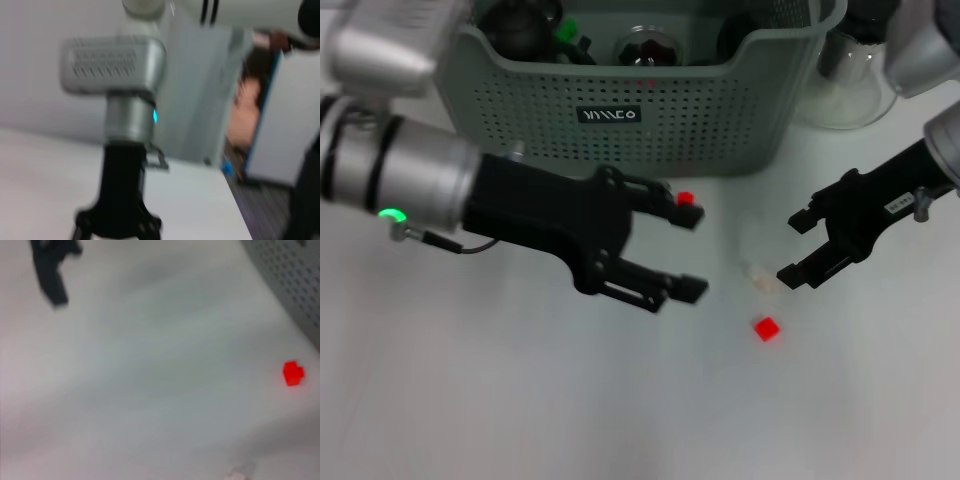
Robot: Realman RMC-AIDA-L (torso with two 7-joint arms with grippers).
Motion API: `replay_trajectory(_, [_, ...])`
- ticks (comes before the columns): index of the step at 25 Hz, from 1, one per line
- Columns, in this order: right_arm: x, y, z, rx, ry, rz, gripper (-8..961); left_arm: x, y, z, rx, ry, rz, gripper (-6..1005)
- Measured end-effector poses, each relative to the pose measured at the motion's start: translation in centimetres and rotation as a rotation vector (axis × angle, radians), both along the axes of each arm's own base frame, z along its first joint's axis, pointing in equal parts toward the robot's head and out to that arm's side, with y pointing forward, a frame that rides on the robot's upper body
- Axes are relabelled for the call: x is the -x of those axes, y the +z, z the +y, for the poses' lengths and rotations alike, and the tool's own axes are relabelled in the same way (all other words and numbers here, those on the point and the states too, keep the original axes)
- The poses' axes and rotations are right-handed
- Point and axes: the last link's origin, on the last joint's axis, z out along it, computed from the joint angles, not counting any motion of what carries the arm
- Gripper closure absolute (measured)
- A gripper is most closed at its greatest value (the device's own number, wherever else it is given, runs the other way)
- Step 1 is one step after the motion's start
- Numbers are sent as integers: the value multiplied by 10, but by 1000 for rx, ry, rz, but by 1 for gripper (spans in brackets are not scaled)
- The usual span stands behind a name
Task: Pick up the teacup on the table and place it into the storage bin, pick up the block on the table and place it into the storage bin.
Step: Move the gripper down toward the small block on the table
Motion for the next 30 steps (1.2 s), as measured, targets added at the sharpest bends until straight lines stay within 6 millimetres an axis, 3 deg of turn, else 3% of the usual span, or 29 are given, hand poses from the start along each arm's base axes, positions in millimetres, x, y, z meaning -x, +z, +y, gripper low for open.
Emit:
replay_trajectory(7, [27, -12, 7, 92, 181, -133, 39, 37, 6, -11, -144, 103, -178, 212])
replay_trajectory(14, [46, -31, 8, 196, 383, -316, 38, 67, -3, -18, -233, 252, -199, 213])
replay_trajectory(21, [59, -42, 6, 273, 530, -416, 39, 75, -7, -22, -240, 318, -232, 213])
replay_trajectory(30, [71, -61, -2, 345, 674, -412, 42, 81, -9, -21, -265, 376, -245, 214])
